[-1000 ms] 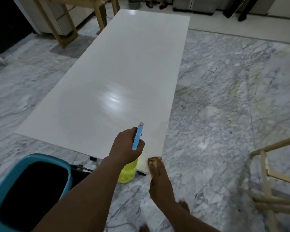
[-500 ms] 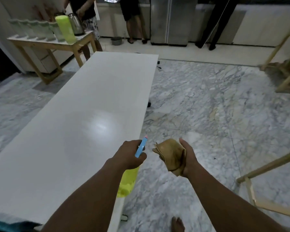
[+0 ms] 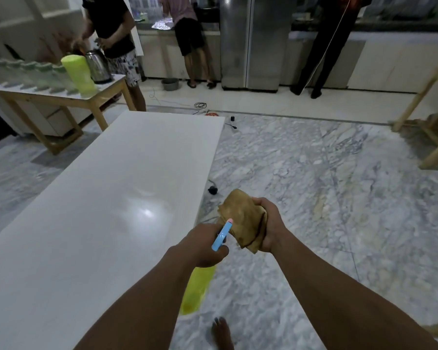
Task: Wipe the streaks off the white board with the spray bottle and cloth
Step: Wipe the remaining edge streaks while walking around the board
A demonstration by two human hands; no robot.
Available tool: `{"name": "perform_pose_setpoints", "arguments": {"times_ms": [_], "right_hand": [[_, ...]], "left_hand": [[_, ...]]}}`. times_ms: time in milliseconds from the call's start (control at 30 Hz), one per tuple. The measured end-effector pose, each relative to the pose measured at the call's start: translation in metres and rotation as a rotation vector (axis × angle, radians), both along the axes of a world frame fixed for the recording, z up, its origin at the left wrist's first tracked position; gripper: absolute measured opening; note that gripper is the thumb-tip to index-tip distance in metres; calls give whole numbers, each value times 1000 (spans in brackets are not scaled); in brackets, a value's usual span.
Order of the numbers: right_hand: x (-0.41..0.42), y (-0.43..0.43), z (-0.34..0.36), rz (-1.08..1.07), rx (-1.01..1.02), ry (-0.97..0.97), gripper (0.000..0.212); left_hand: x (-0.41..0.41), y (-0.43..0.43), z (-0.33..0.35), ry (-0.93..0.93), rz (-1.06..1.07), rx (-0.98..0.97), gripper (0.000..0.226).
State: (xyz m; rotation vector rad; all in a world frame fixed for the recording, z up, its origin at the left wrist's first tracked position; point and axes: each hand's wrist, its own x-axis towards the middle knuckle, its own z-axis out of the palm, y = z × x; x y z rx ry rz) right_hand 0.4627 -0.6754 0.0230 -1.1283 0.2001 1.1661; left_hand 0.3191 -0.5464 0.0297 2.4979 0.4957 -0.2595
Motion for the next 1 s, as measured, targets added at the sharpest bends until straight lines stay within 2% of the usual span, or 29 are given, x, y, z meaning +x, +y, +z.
{"name": "perform_pose_setpoints", "arguments": {"times_ms": [200, 367, 467, 600, 733, 833, 933, 1000], "right_hand": [[107, 81, -10, 2, -28, -3, 48], [179, 140, -10, -6, -76, -5, 52], [223, 178, -6, -5, -88, 21, 55], [290, 231, -11, -41, -13, 63, 54], [376, 306, -40, -72, -21, 63, 60], [437, 357, -65, -39, -144, -28, 58], [489, 397, -90, -21, -297, -196, 35], [523, 433, -112, 15, -372, -347, 30]], "left_hand": [[105, 84, -15, 12, -29, 41, 11], [186, 134, -2, 38, -127, 113, 17], [236, 167, 1, 47, -74, 116, 14], [294, 218, -2, 58, 4, 128, 25], [353, 288, -17, 6, 175, 103, 13], [393, 326, -28, -31, 279, 101, 12], [431, 353, -35, -21, 303, 121, 17], [455, 374, -41, -33, 349, 118, 18]]}}
